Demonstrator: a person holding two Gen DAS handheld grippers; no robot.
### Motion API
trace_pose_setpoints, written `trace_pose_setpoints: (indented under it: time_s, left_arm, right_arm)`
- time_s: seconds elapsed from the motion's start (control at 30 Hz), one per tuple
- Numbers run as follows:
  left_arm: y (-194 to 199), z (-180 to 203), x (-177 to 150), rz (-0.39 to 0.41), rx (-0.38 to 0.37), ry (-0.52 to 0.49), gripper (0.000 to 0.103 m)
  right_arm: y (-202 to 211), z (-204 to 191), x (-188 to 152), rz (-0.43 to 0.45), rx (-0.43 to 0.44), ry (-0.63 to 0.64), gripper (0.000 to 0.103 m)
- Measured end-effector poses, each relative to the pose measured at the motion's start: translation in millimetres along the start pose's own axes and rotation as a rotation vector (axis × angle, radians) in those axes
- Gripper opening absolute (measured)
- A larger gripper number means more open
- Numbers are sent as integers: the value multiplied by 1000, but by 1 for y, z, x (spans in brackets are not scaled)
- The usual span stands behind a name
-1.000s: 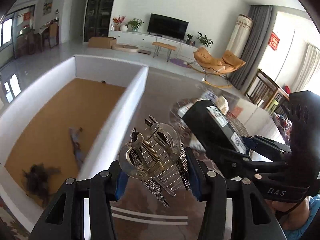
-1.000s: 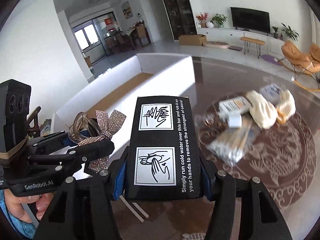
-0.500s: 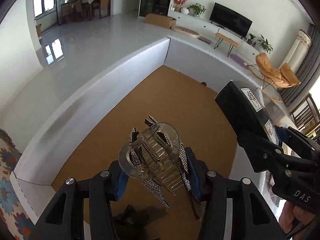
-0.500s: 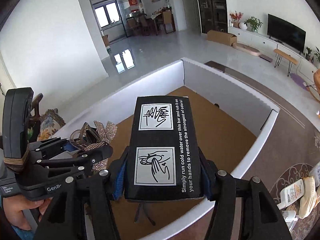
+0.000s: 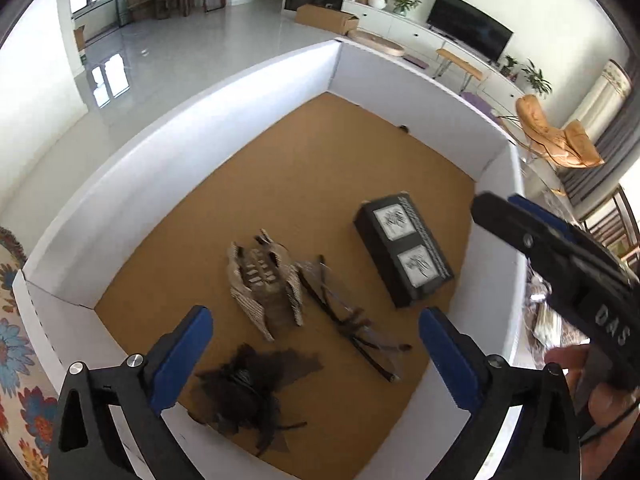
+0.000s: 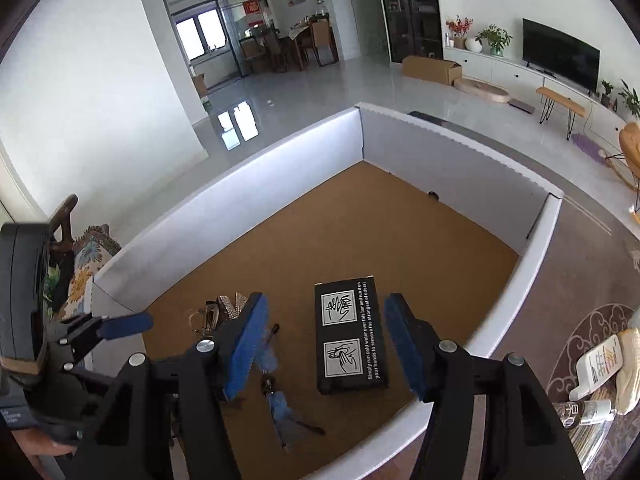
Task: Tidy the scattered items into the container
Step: 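Carry the clip and black box into the container and open both grippers, then move both open grippers back over the table items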
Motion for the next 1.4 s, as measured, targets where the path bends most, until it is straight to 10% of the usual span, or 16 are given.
trace_pose_setpoints:
  time_s: [0.17, 0.6, 0.73, 0.87, 1.03, 1.4]
  left_arm:
    - [4, 59, -27, 38, 67, -159, 103]
    - [12, 74, -23, 65, 101, -142, 103]
    - [55, 91, -28, 265, 175, -183, 103]
    - [105, 139, -46, 409, 32, -284, 103]
    - [92, 206, -82, 287, -270, -411, 103]
    - [3, 263, -144, 66, -260, -488, 103]
  right_arm:
    - [53, 28, -37, 93, -23, -52, 62]
    - [178, 110, -153, 247, -150, -175, 62]
    - [200, 130, -195, 245, -254, -243, 62]
    - [213, 160, -240, 181, -374, -341, 62]
    - [227, 188, -280, 134, -462, -416, 62]
    - [244, 198, -305, 113, -561, -420, 62]
Point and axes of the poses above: each gripper's, at about its wrist camera, not at the fingertips, and y roughly against the way its jaws point, z to its right, x to its top, the point moved 2 cm from there along -y, roughly the way its jaws point, and after that the axes turned 9 degrees about x, right-handed, at the moved point
